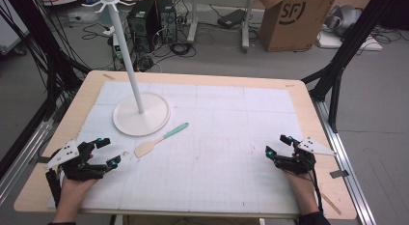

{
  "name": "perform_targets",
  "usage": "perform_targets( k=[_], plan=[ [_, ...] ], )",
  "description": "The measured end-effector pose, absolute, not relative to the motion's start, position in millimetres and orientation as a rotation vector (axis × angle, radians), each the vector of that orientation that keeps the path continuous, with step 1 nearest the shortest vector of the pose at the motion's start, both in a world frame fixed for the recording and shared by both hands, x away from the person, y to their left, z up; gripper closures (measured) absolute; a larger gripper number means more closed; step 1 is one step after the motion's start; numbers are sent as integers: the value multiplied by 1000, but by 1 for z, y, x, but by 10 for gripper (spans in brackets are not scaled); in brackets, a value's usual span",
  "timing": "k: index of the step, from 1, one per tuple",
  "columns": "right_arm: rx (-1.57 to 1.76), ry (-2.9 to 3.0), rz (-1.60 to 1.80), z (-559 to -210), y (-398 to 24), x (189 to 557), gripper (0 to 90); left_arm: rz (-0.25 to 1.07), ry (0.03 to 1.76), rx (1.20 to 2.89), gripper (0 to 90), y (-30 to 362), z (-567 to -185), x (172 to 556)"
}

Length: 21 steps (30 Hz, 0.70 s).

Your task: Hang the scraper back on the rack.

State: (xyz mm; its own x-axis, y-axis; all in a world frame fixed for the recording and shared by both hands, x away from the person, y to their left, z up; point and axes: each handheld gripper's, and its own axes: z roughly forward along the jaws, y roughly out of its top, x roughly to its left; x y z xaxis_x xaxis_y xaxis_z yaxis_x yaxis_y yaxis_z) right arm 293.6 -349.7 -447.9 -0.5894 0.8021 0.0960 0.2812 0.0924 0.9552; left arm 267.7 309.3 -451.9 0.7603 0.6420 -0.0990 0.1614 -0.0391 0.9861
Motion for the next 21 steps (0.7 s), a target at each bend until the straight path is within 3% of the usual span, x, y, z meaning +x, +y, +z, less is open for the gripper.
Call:
perform_targets(
  k=[9, 11, 21],
  plan=[
    [1061, 1922, 1513, -448, -350, 294, 178, 440, 685, 1620, 172, 308, -448, 274],
    [1056, 1928, 1508, -448, -349, 293, 178, 440, 668, 1626, 216, 306, -443, 276],
    [1049, 1938, 1515, -448, -349, 294, 191, 431, 660, 1735, 244, 269, -423, 303]
  ],
)
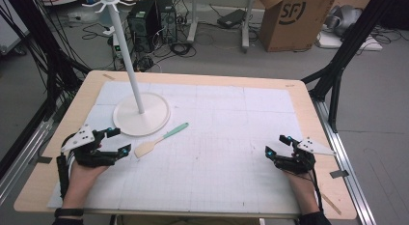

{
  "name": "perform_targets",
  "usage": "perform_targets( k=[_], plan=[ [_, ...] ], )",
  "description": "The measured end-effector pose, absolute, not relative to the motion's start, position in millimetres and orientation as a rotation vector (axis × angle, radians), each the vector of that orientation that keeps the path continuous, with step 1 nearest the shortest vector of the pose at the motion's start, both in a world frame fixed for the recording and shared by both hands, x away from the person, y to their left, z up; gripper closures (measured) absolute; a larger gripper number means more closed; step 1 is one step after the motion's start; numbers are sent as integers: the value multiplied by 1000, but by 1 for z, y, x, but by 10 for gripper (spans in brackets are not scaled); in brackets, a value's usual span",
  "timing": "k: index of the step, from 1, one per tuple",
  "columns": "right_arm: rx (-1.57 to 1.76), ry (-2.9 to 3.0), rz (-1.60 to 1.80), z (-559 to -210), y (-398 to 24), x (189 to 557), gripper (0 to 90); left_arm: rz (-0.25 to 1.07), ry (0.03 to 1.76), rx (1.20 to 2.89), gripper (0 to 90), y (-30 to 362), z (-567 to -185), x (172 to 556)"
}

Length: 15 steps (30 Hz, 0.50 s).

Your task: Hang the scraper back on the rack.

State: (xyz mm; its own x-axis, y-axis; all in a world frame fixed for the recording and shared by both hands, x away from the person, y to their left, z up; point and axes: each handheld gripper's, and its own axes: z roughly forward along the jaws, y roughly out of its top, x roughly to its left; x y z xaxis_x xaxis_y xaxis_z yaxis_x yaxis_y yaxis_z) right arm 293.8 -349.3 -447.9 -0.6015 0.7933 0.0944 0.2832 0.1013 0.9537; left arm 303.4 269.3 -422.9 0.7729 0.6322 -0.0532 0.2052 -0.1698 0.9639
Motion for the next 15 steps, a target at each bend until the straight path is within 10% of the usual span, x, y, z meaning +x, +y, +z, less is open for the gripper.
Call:
perform_targets(
  k=[15],
  plan=[
    [1046, 1940, 1514, -448, -349, 294, 191, 369, 656, 1912, 278, 213, -434, 342]
  ],
)
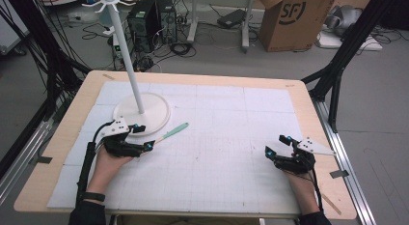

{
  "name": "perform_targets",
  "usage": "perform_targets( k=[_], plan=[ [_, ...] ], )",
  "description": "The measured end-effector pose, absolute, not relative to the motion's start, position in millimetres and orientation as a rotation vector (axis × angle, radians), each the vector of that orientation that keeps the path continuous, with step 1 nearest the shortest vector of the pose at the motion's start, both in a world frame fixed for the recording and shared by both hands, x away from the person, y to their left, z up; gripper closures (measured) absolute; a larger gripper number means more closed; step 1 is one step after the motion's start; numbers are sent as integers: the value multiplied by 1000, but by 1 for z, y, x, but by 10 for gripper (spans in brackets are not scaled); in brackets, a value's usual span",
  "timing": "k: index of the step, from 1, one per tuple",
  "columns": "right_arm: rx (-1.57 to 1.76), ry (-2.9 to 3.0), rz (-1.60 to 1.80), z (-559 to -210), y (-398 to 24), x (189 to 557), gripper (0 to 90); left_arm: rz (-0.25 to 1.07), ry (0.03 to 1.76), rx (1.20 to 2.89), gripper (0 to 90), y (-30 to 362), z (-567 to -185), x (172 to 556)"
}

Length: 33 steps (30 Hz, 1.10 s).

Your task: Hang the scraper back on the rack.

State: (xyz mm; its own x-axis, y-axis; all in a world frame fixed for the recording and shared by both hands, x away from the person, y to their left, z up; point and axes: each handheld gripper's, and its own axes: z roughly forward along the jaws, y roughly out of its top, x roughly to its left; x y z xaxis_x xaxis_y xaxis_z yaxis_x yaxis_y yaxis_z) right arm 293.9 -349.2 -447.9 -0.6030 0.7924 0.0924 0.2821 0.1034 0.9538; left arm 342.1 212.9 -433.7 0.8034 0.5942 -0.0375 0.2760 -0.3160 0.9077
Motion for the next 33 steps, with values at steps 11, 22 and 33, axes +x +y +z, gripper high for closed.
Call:
perform_targets(
  k=[11, 22, 33],
  plan=[
    [1043, 1942, 1515, -448, -349, 294, 192, 360, 620, 2063, 502, 183, -441, 359],
    [1046, 1944, 1514, -448, -349, 294, 192, 372, 672, 2118, 665, 182, -450, 366],
    [1042, 1944, 1513, -448, -349, 294, 193, 372, 666, 2144, 800, 179, -452, 366]
  ],
)
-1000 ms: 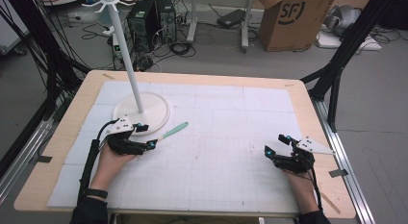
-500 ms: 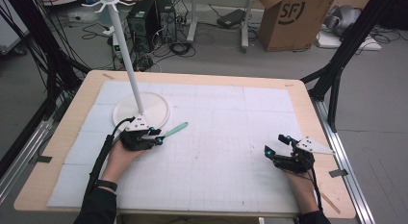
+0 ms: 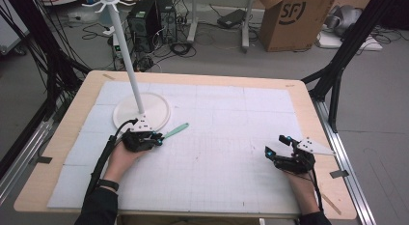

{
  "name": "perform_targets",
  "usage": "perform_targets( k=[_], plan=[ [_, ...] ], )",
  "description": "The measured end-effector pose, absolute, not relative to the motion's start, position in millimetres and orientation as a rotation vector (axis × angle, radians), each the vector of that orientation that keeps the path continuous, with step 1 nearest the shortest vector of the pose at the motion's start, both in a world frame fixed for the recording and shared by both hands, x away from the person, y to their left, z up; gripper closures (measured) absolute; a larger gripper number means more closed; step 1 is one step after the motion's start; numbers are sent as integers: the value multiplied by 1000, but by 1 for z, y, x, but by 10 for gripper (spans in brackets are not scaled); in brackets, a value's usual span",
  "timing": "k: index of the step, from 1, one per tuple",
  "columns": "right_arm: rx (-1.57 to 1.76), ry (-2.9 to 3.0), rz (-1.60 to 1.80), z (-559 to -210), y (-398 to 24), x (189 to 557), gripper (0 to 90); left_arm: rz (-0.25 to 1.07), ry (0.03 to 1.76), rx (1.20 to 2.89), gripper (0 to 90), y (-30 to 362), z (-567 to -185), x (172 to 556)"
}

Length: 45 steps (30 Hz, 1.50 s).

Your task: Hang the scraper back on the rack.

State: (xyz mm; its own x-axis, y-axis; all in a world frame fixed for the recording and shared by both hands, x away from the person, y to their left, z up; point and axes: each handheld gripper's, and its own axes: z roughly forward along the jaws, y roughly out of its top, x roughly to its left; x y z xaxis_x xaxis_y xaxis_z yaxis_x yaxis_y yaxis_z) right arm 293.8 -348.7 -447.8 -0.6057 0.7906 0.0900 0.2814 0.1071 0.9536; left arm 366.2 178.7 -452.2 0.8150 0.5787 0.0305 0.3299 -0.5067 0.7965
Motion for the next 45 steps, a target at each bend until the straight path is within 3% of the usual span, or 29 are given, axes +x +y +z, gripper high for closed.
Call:
perform_targets(
  k=[13, 28, 45],
  plan=[
    [1044, 1944, 1513, -448, -349, 294, 193, 311, 673, 2062, 812, 194, -435, 359],
    [1046, 1942, 1512, -448, -349, 294, 193, 371, 649, 1944, 813, 258, -347, 325],
    [1055, 1937, 1512, -448, -349, 294, 193, 504, 700, 1816, 815, 330, -220, 299]
  ],
)
